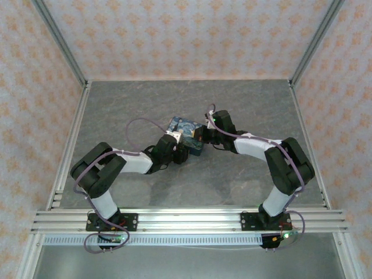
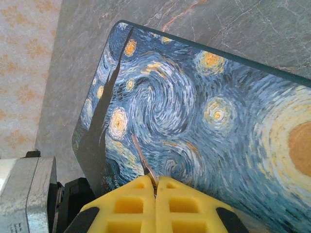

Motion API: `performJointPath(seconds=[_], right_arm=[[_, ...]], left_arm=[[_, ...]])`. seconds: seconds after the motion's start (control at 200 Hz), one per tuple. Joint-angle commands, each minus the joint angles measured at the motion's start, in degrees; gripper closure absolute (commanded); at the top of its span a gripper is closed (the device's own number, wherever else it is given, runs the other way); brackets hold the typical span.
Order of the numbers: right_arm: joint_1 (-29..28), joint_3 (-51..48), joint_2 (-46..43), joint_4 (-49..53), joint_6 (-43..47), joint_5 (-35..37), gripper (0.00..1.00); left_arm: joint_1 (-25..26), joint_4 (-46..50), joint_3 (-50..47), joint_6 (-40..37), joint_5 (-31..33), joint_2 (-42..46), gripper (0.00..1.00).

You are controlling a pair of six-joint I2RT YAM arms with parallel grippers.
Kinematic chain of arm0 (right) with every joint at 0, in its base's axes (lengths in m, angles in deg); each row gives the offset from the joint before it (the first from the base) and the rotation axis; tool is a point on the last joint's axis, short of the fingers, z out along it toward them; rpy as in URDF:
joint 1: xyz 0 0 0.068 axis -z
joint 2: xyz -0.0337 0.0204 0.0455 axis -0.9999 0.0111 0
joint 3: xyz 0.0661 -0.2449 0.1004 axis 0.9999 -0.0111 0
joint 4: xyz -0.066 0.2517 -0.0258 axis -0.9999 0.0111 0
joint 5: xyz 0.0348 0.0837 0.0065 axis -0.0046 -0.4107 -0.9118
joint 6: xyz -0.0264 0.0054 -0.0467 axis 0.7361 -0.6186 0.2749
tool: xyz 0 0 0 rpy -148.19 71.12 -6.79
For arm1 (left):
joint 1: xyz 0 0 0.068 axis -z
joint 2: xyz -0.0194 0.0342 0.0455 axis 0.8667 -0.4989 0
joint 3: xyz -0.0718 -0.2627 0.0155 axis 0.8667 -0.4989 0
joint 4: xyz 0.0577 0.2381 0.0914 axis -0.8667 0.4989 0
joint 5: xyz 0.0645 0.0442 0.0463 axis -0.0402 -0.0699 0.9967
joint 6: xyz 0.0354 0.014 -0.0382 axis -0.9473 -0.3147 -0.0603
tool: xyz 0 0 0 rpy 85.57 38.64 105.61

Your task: Unlock a padlock with a key

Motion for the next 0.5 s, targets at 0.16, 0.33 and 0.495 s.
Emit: performJointPath(seconds=[0.16, 0.33, 0.495], right_arm=[[-1.1, -1.1, 1.2, 3.6, 0.9, 0.4, 1.00], [-1.1, -1.2, 1.1, 3.5, 0.9, 0.3, 1.00], [-1.1, -1.3, 0.9, 3.5, 0.9, 0.2, 1.00]], left_arm=[[1.6, -4.6, 1.8, 0.7, -2.7, -2.4, 0.59], [1.6, -5.6, 1.7, 1.7, -3.2, -2.2, 0.63], [1.6, -6.1, 1.7, 2.4, -2.8, -2.2, 0.66]])
